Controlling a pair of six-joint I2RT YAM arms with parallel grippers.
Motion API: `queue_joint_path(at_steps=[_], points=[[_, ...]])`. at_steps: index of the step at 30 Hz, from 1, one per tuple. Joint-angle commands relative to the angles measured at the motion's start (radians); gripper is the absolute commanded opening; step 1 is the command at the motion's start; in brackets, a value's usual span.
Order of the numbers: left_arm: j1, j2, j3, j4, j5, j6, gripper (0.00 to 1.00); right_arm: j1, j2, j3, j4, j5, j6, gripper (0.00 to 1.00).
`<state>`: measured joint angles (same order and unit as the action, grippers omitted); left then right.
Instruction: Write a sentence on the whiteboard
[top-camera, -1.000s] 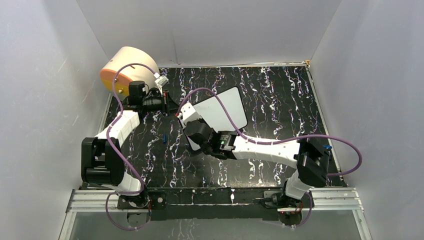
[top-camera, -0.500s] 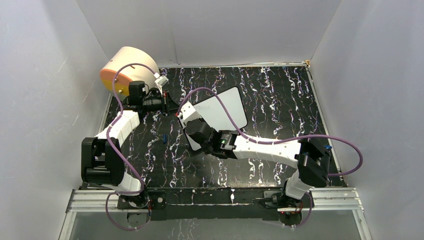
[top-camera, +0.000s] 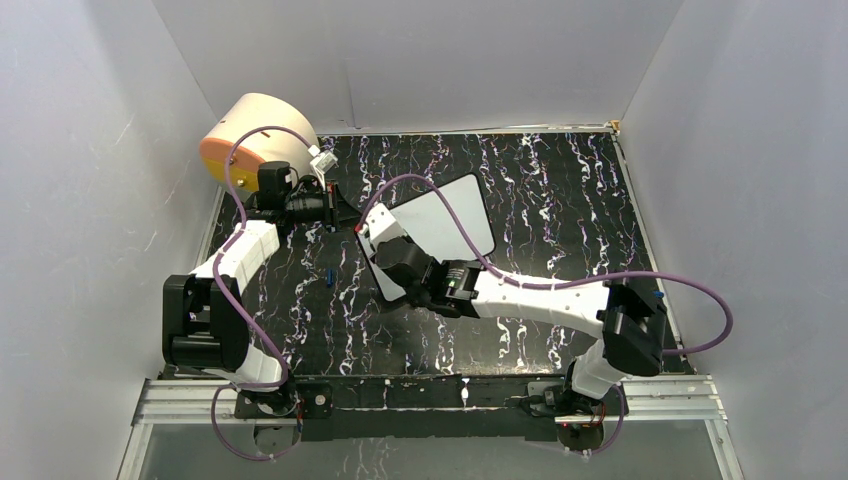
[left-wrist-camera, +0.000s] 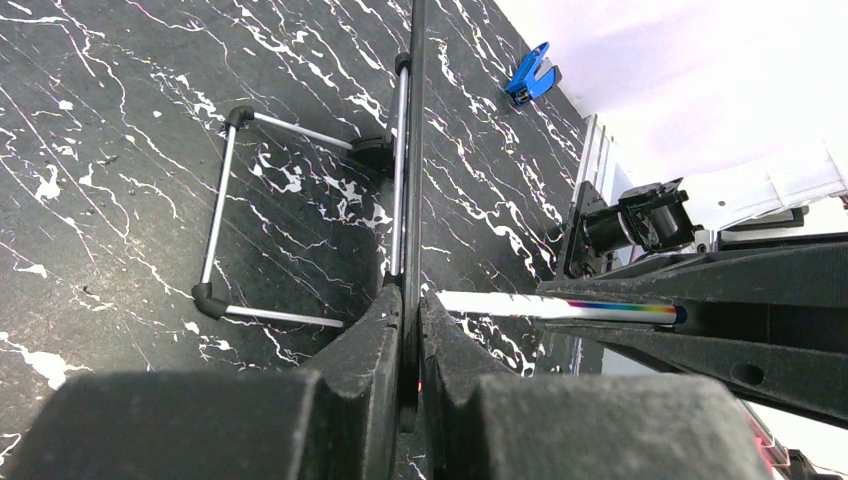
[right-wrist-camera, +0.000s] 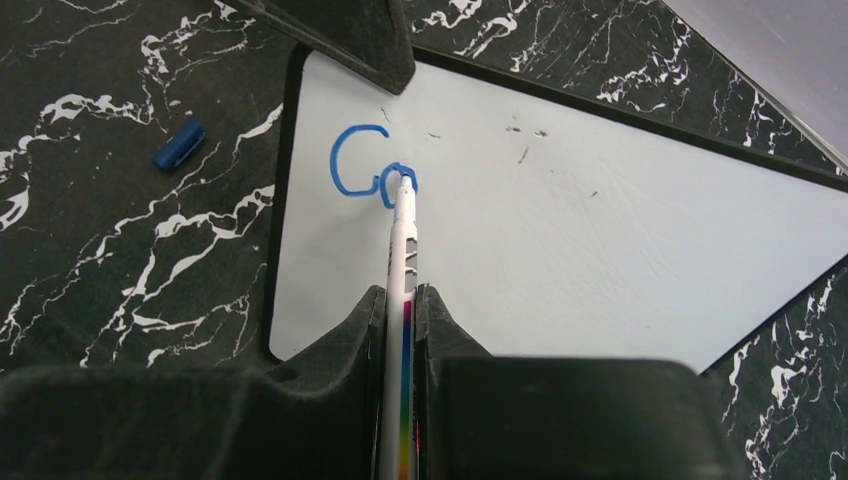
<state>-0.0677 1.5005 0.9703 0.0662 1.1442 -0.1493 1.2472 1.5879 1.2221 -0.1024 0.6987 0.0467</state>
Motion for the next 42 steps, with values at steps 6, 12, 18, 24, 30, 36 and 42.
queue_joint_path(at_steps=[6,12,18,24,30,36,42], points=[[-0.001,0.013,0.020,-0.059,-0.032,0.027,0.00,-0.007,-0.082,-0.030,0.033,0.038,0.002,0.00],[-0.001,0.014,0.021,-0.060,-0.029,0.030,0.00,-0.006,-0.070,-0.026,0.042,0.036,-0.003,0.00],[-0.001,0.015,0.022,-0.060,-0.026,0.031,0.00,-0.008,-0.056,-0.021,0.044,0.035,-0.003,0.00],[-0.001,0.018,0.023,-0.061,-0.026,0.031,0.00,-0.010,-0.055,-0.022,0.049,0.036,-0.005,0.00],[-0.001,0.018,0.022,-0.060,-0.025,0.031,0.00,-0.012,-0.056,-0.026,0.052,0.033,-0.008,0.00],[-0.001,0.019,0.023,-0.060,-0.021,0.031,0.00,-0.014,-0.052,-0.026,0.058,0.027,-0.007,0.00],[-0.001,0.019,0.022,-0.060,-0.020,0.031,0.00,-0.017,-0.045,-0.021,0.059,0.023,-0.006,0.00]])
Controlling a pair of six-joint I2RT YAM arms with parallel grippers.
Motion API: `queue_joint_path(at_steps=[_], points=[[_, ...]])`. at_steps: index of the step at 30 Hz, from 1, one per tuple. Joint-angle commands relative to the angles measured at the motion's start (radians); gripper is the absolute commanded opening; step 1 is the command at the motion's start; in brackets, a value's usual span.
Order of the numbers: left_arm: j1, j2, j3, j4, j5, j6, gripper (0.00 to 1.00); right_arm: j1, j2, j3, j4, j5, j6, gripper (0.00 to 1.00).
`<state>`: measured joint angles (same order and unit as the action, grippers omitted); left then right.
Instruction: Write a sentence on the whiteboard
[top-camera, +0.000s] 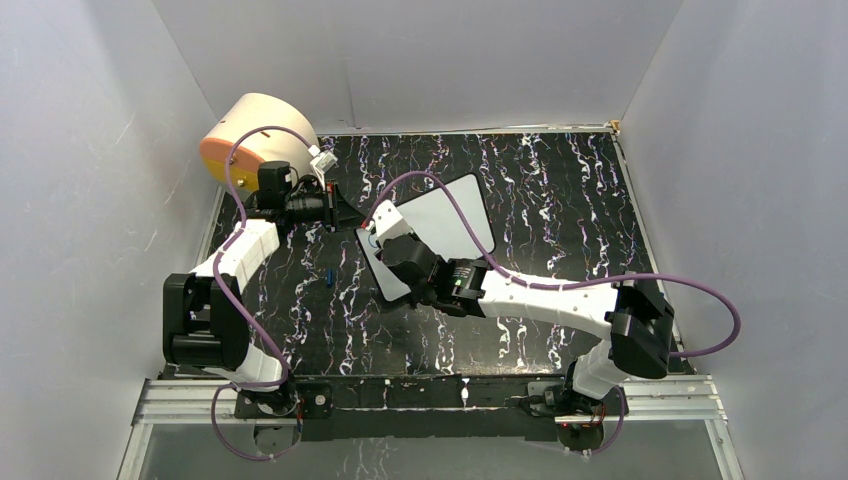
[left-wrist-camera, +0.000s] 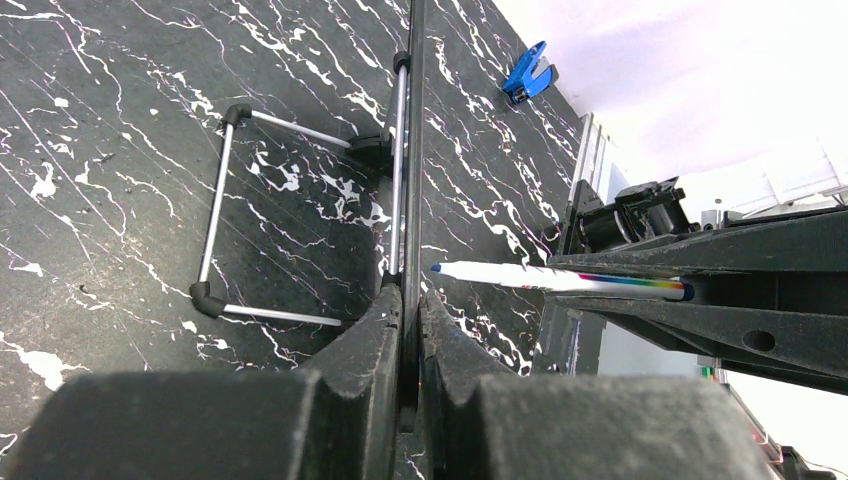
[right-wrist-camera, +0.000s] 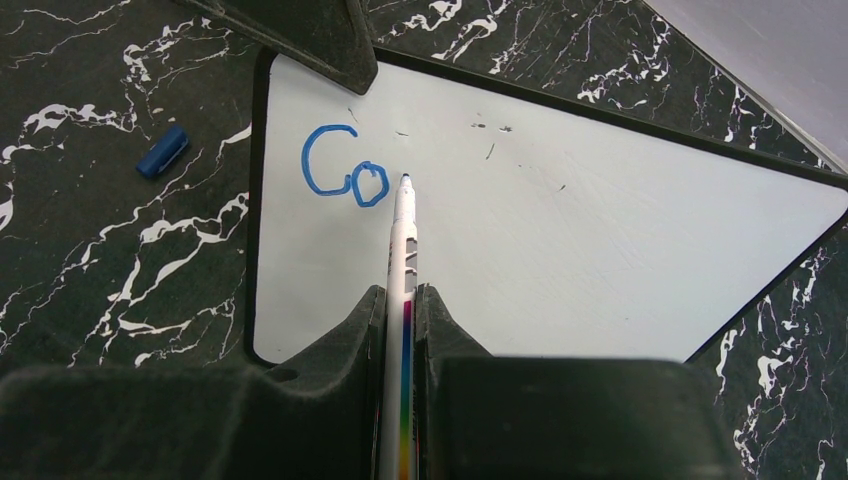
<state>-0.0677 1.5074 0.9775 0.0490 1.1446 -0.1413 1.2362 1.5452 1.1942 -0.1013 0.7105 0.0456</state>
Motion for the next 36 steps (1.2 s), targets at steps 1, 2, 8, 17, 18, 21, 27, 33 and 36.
queue_joint_path(at_steps=[1,2,8,17,18,21,27,33,36], points=[[-0.001,0.013,0.015,-0.044,-0.020,0.023,0.00,-0.006,-0.001,0.007,0.060,0.009,-0.006,0.00],[-0.001,0.013,0.015,-0.043,-0.018,0.023,0.00,-0.007,0.000,0.007,0.062,0.007,-0.006,0.00],[-0.001,0.013,0.015,-0.043,-0.019,0.023,0.00,-0.008,0.013,0.014,0.067,0.003,-0.006,0.00],[-0.002,0.012,0.016,-0.043,-0.020,0.023,0.00,-0.014,0.023,0.015,0.072,0.000,-0.003,0.00],[-0.001,0.011,0.015,-0.044,-0.021,0.024,0.00,-0.014,0.024,0.015,0.075,0.000,-0.001,0.00],[-0.001,0.012,0.015,-0.043,-0.022,0.025,0.00,-0.015,0.026,0.013,0.078,-0.006,-0.001,0.00],[-0.001,0.012,0.016,-0.043,-0.020,0.024,0.00,-0.018,0.033,0.016,0.071,-0.012,-0.002,0.00],[-0.001,0.013,0.016,-0.043,-0.019,0.025,0.00,-0.018,0.035,0.019,0.038,-0.021,0.011,0.00],[-0.001,0.012,0.016,-0.043,-0.019,0.025,0.00,-0.019,0.035,0.018,0.013,-0.024,0.019,0.00]])
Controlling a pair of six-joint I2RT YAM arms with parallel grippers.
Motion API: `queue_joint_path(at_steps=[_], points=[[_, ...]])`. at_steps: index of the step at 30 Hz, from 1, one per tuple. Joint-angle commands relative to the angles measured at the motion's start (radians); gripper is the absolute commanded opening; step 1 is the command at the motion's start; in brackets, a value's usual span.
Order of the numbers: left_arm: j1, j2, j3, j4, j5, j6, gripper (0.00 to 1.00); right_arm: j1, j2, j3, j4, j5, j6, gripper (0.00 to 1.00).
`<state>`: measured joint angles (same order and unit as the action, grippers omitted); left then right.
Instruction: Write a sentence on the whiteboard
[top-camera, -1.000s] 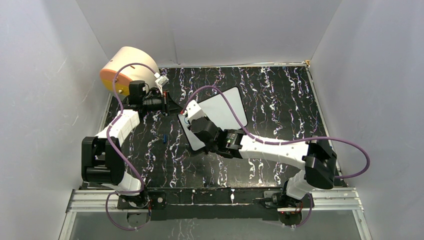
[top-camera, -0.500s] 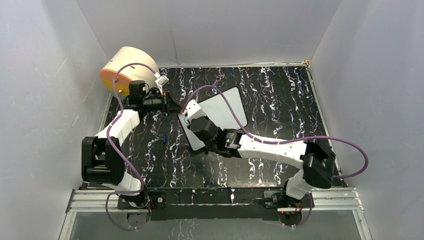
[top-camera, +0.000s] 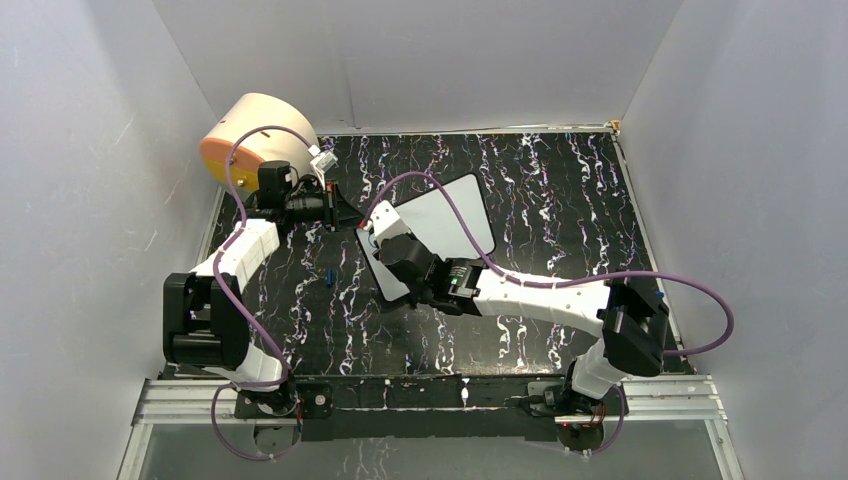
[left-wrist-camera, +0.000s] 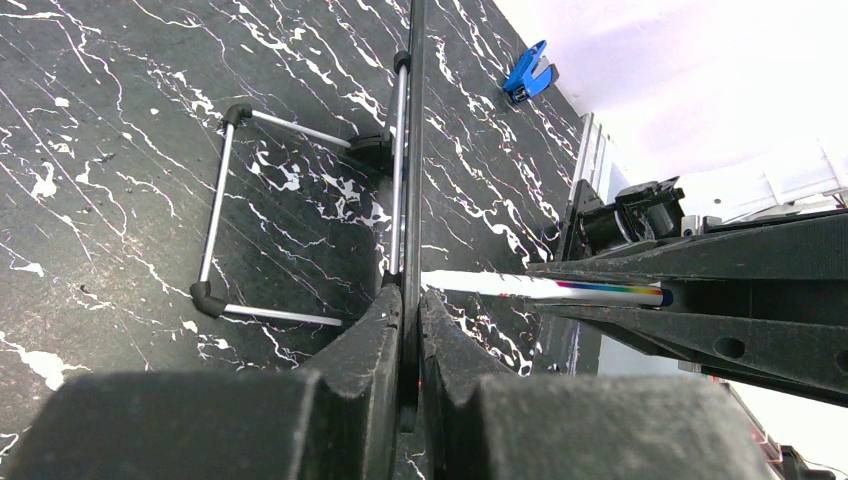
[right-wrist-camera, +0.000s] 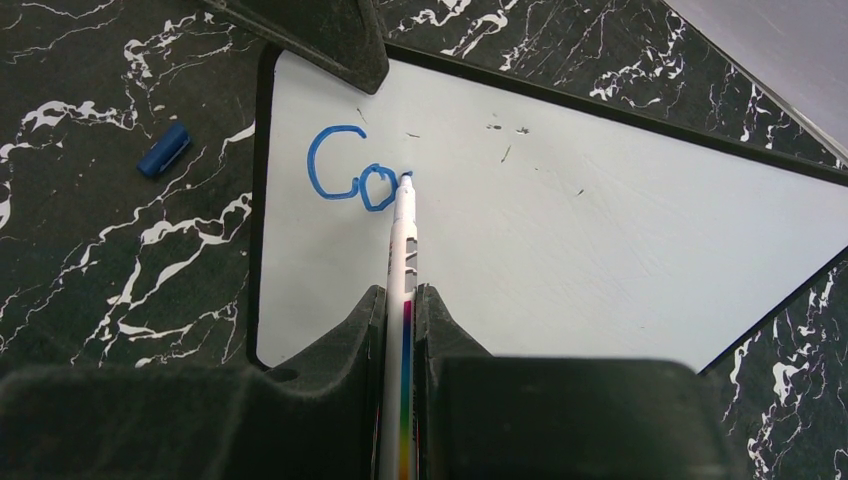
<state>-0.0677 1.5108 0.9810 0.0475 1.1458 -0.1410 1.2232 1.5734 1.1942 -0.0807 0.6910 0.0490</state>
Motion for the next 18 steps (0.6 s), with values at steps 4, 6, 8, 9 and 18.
queue_joint_path(at_steps=[4,6,8,9,18], points=[[-0.001,0.009,0.012,-0.041,-0.020,0.024,0.00,-0.006,0.007,0.018,-0.036,-0.012,0.025,0.00],[-0.001,0.011,0.013,-0.041,-0.020,0.024,0.00,-0.005,0.007,0.017,-0.050,-0.015,0.031,0.00],[-0.001,0.011,0.013,-0.042,-0.020,0.024,0.00,-0.005,0.005,0.014,-0.061,-0.021,0.037,0.00],[-0.001,0.011,0.012,-0.041,-0.020,0.024,0.00,-0.006,0.004,0.012,-0.065,-0.022,0.040,0.00],[-0.001,0.009,0.012,-0.042,-0.020,0.024,0.00,-0.005,0.000,0.002,-0.080,0.004,0.049,0.00]])
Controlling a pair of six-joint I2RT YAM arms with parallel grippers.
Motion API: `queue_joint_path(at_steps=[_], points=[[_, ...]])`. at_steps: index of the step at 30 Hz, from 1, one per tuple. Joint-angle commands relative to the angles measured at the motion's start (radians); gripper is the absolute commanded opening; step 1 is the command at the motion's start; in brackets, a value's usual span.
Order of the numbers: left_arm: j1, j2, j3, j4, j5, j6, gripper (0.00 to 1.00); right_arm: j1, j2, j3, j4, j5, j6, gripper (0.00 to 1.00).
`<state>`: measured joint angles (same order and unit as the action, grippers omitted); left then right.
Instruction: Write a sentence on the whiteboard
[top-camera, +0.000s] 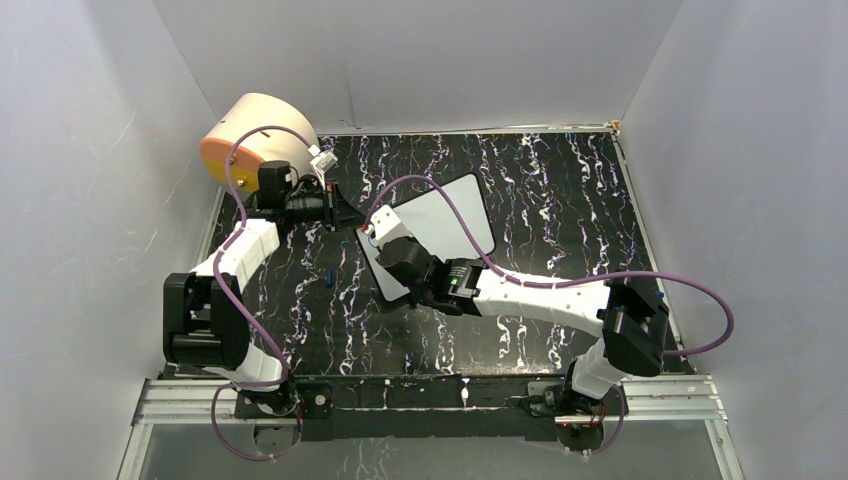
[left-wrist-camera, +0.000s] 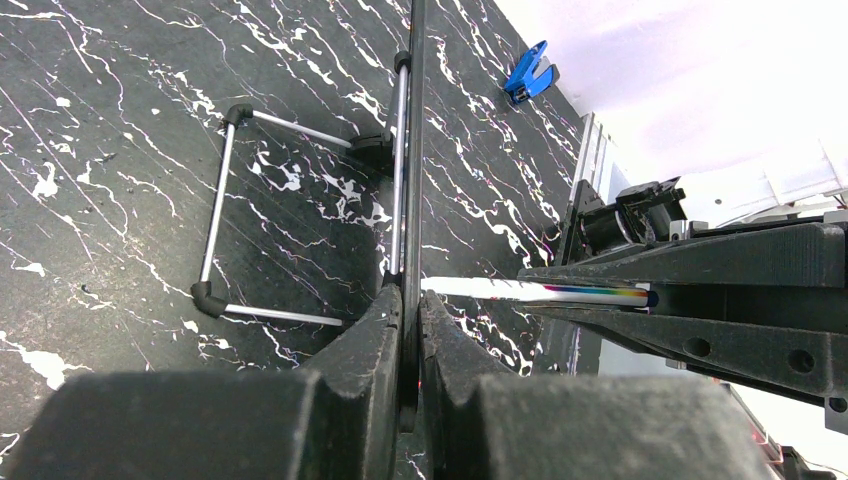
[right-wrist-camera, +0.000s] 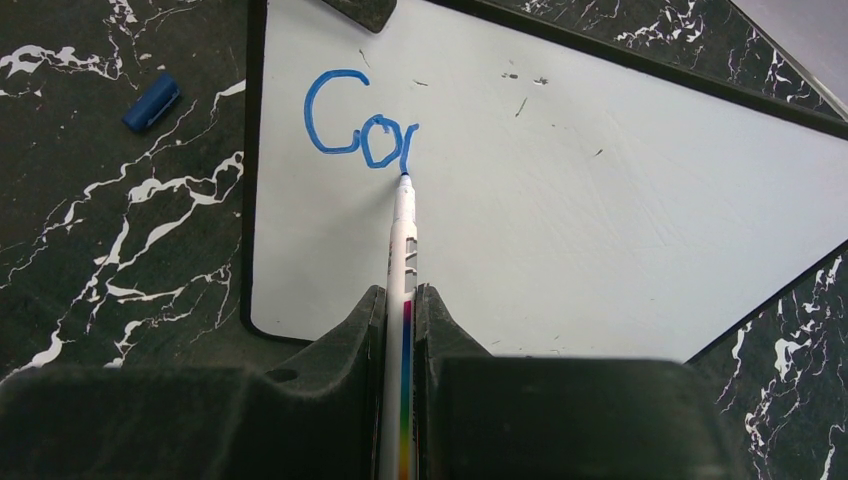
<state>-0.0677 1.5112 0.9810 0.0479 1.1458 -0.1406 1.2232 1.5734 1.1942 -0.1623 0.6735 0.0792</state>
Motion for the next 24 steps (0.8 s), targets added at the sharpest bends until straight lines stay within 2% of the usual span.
queue_joint_path(at_steps=[1,24], points=[[-0.002,0.009,0.012,-0.042,-0.021,0.025,0.00,-0.006,0.000,0.001,0.003,0.028,0.020,0.00],[-0.001,0.012,0.013,-0.042,-0.015,0.025,0.00,-0.009,-0.029,-0.021,0.119,0.086,-0.012,0.00]])
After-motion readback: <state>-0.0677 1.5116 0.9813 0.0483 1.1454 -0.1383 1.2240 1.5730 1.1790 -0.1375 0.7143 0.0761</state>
